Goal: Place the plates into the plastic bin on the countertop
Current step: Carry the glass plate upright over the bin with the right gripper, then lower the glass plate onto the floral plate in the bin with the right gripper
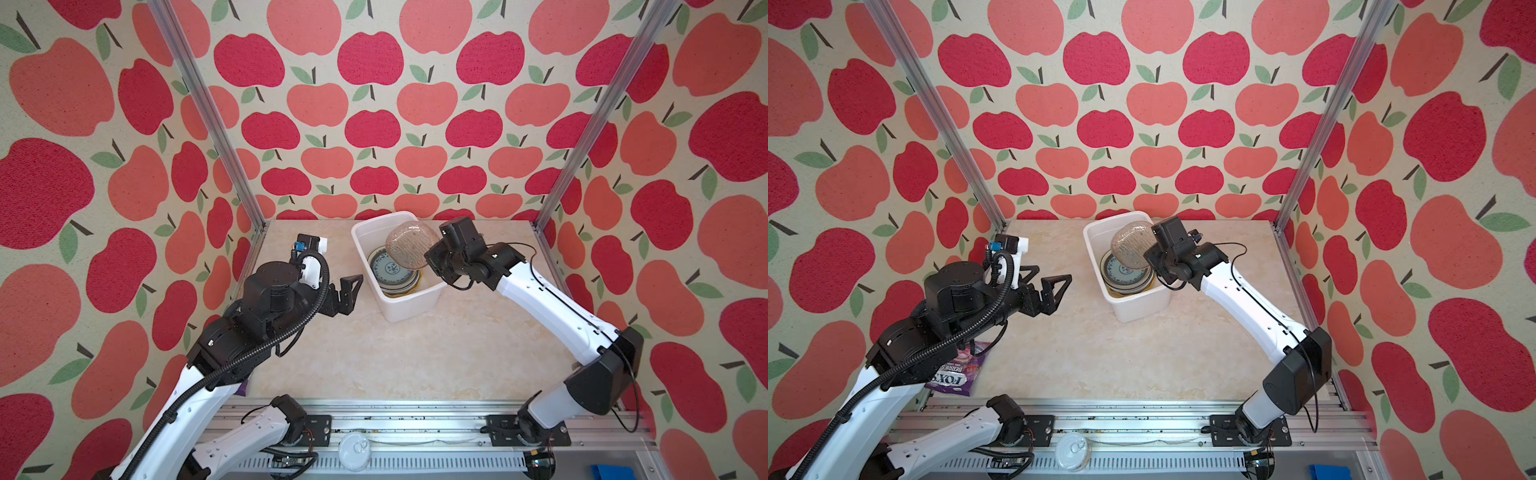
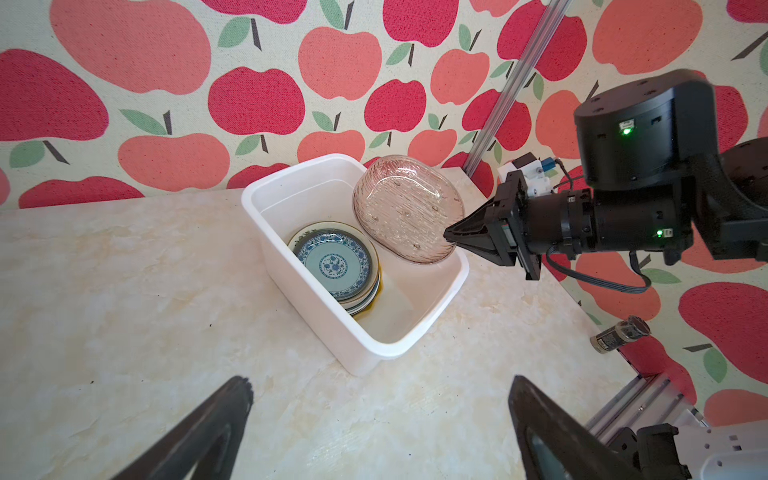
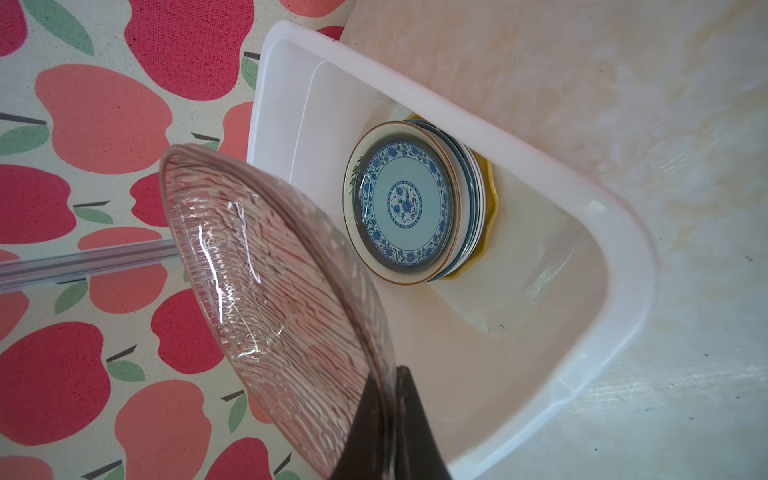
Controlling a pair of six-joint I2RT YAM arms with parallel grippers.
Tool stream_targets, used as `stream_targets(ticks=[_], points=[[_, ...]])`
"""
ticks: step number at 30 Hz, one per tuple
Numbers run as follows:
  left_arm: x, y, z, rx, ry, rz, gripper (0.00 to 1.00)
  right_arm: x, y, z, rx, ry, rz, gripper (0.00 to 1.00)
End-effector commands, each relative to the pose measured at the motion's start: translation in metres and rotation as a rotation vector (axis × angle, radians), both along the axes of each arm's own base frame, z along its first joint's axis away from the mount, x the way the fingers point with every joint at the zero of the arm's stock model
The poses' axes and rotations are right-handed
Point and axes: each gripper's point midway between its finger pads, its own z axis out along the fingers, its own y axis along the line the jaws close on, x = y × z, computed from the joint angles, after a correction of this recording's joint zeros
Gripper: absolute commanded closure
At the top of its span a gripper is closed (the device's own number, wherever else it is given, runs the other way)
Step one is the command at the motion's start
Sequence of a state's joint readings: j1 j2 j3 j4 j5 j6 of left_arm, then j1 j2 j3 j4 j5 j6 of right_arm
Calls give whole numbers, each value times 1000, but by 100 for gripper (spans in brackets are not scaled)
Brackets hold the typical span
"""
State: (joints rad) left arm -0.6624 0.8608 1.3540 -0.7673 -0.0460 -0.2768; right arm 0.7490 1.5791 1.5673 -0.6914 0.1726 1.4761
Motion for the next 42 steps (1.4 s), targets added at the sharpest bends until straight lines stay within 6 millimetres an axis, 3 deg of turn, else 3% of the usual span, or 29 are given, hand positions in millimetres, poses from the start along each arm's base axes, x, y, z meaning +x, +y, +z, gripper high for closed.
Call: stream_targets(ticks=[1, 13, 23, 32, 42], points=[[-1, 8, -2, 25, -8, 19, 1, 21, 6, 7, 74, -35, -209, 100], [0, 11, 2, 35, -6, 20, 1, 51, 36, -44, 17, 62, -344, 100], [6, 7, -4, 45, 16, 10, 1, 52, 48, -90, -38, 152, -382, 100], [11, 7, -8, 52, 28, 12, 1, 50, 68, -119, -46, 214, -377, 100], [13, 9, -11, 52, 36, 18, 1, 45, 71, -142, -33, 269, -406, 100]])
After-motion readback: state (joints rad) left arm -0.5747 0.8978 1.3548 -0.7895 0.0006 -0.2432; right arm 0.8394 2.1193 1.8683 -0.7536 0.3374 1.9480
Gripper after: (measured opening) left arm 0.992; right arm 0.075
